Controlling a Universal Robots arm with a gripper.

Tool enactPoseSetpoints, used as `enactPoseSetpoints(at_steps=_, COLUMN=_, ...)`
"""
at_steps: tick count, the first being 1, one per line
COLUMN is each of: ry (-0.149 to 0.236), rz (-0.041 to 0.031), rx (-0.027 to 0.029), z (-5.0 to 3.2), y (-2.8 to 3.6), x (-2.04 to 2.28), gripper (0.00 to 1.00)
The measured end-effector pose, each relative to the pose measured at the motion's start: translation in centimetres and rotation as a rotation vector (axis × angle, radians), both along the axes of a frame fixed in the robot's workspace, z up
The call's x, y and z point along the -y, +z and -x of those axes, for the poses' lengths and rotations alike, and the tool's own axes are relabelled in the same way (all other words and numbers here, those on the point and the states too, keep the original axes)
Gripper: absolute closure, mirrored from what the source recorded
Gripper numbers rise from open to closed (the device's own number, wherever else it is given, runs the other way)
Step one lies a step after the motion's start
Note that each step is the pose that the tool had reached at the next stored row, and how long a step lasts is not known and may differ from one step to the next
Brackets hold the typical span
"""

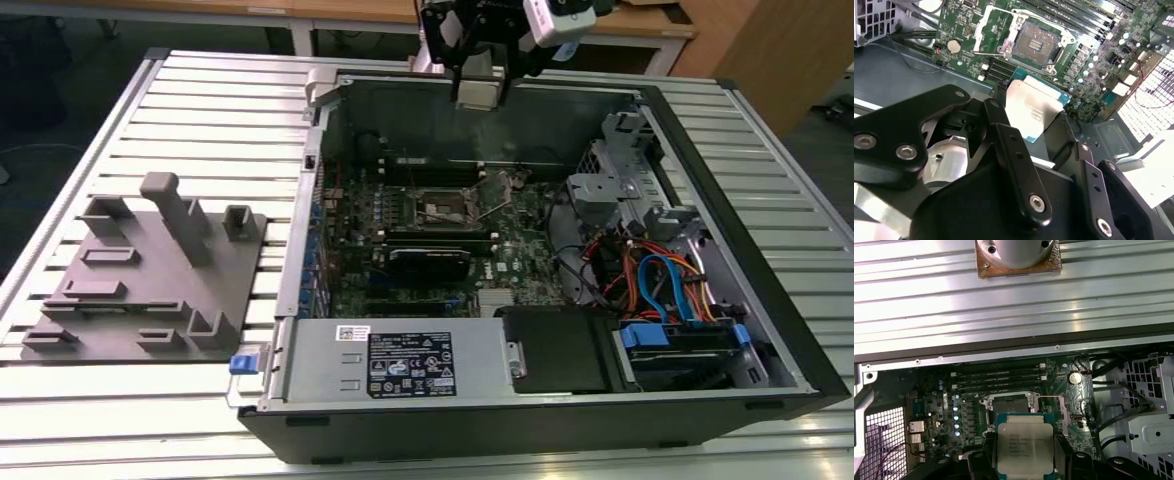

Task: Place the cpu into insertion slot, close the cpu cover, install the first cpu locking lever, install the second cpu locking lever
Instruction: 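Place the cpu into insertion slot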

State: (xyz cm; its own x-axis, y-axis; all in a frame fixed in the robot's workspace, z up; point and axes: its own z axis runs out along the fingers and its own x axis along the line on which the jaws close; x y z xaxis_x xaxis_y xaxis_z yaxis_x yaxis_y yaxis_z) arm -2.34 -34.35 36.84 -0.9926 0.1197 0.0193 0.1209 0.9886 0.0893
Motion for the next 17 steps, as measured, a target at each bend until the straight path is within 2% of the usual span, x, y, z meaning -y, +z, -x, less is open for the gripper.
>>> enactPoseSetpoints(at_steps=11, ry=-0.003, rz=0.0000, rx=0.0000, z=0.00, y=0.00, x=0.00, gripper=0.46)
enactPoseSetpoints(at_steps=14, ry=-0.021, rz=-0.0001, rx=0.0000, z=0.00, y=-0.01, x=0.00, gripper=0.46)
enactPoseSetpoints(at_steps=17, ry=-0.056, rz=0.0001, rx=-0.0001, z=0.00, y=-0.02, x=0.00, gripper=0.46)
